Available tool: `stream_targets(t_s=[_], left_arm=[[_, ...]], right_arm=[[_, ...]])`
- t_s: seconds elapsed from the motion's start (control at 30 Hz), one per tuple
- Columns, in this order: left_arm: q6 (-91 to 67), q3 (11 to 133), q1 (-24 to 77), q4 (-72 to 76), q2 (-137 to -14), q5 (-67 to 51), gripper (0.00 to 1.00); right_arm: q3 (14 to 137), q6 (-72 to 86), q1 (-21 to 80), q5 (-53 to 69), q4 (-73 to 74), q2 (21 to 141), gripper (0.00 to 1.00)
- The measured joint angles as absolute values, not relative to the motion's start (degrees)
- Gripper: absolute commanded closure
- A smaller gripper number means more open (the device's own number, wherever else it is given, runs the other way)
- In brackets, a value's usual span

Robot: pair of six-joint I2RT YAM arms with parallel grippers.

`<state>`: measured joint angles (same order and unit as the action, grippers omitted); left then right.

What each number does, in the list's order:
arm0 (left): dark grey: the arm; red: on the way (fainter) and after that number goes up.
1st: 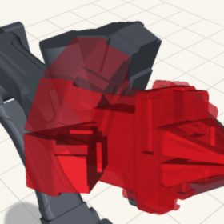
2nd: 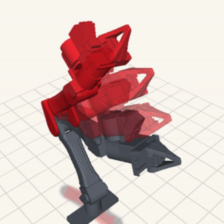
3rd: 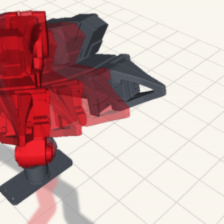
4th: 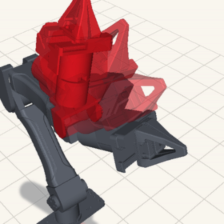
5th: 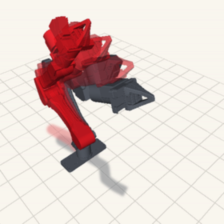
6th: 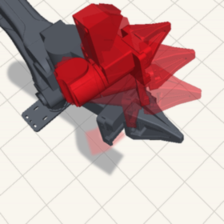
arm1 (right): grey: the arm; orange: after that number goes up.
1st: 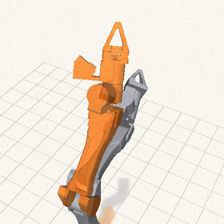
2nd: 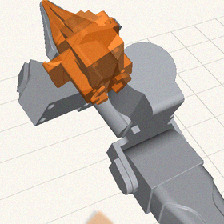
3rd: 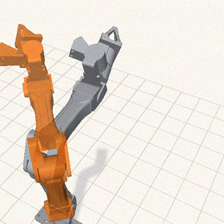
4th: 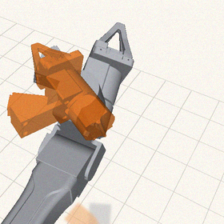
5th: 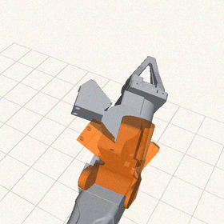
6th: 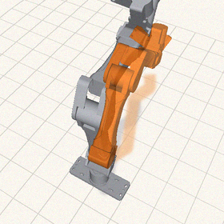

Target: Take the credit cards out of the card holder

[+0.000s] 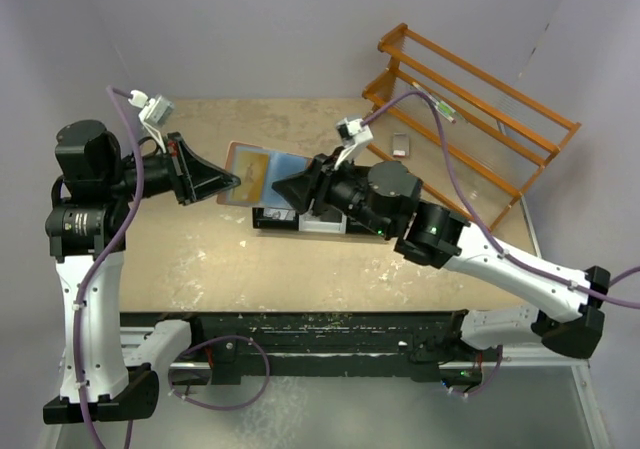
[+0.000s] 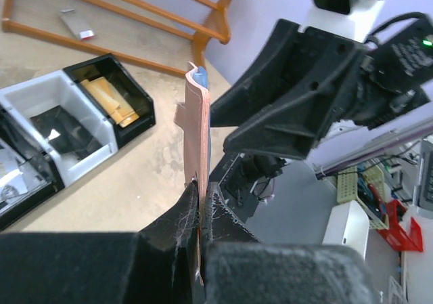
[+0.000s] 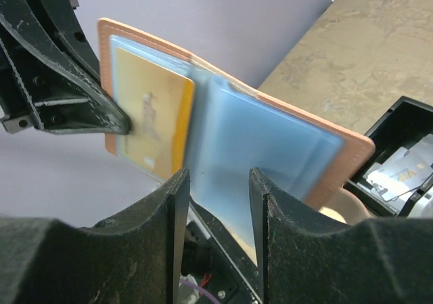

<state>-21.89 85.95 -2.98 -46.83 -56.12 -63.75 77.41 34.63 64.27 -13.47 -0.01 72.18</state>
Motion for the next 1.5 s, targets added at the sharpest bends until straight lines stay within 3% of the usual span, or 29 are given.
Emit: stream_targets(t_s=[0.47, 1.03, 1.2, 1.5], left_arm=[[-39.3, 80.2, -3.0, -30.0, -55.3, -75.5, 1.0], [-41.7, 79.8, -3.0, -26.4, -54.9, -79.2, 1.0], [-42.9, 79.7, -3.0, -25.2, -54.6, -79.5, 1.0], [-47.5, 78.1, -3.2, -19.7, -53.6, -80.9, 1.0]], right_arm=[[74.5, 39.8, 61.2, 4.1, -3.4, 65.6, 0.51], [80.2, 41.6, 61.1, 5.6, -2.4, 71.1, 0.52], [80.2, 41.8, 61.0, 6.2, -2.5, 71.2, 0.6], [78.4, 43.8, 59.5, 11.8, -6.7, 72.0, 0.9]])
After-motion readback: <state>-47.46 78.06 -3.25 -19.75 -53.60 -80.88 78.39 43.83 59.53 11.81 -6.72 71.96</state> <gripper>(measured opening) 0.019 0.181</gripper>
